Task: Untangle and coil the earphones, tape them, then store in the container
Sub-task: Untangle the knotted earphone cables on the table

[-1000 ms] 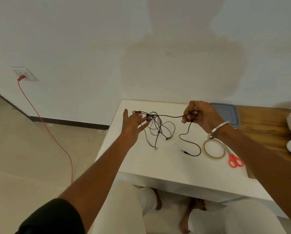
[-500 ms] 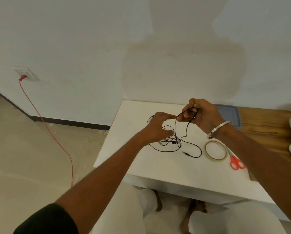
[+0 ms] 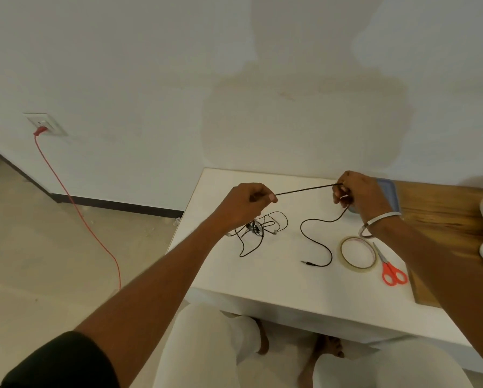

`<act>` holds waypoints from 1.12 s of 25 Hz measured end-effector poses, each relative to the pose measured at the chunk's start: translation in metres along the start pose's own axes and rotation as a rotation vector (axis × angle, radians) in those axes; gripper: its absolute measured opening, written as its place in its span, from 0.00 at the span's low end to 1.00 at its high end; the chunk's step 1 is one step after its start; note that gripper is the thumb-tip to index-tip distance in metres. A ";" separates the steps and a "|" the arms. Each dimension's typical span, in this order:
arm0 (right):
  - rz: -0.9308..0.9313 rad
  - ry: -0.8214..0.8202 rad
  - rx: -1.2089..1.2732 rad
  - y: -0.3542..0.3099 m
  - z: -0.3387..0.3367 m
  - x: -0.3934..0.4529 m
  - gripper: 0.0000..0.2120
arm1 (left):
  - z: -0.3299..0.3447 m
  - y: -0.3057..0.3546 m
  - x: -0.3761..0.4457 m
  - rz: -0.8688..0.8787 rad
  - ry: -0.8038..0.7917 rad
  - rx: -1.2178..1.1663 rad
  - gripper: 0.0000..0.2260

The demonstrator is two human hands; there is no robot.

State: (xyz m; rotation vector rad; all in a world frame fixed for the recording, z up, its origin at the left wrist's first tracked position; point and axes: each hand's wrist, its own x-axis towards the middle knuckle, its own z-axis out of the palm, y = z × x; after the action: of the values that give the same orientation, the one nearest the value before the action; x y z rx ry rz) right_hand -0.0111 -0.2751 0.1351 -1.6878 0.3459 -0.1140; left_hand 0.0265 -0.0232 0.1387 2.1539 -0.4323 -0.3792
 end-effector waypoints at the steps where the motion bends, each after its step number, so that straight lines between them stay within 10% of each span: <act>1: -0.078 -0.024 -0.234 0.007 -0.002 0.000 0.13 | -0.002 0.002 0.001 0.022 0.029 -0.020 0.07; 5: -0.138 -0.215 -0.949 0.019 0.004 -0.004 0.10 | -0.005 0.007 0.005 0.089 0.062 -0.095 0.06; 9: -0.401 -0.360 -0.768 -0.008 0.039 -0.019 0.22 | 0.001 0.018 0.007 0.140 0.017 -0.035 0.06; 18: -0.557 -0.203 -0.647 -0.031 0.042 -0.019 0.10 | -0.011 0.000 0.005 0.038 -0.048 -0.008 0.08; 23: -0.535 -0.024 -0.445 -0.024 0.023 -0.020 0.10 | -0.011 -0.015 0.000 0.009 -0.064 0.091 0.06; 28: -0.286 -0.107 -0.819 0.004 0.008 -0.005 0.09 | -0.017 -0.009 0.002 0.075 0.011 -0.009 0.07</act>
State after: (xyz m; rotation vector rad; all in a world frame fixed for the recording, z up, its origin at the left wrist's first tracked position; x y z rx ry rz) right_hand -0.0141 -0.2666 0.1303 -2.5395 0.0574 -0.0977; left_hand 0.0374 -0.0071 0.1410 2.1239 -0.5023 -0.3261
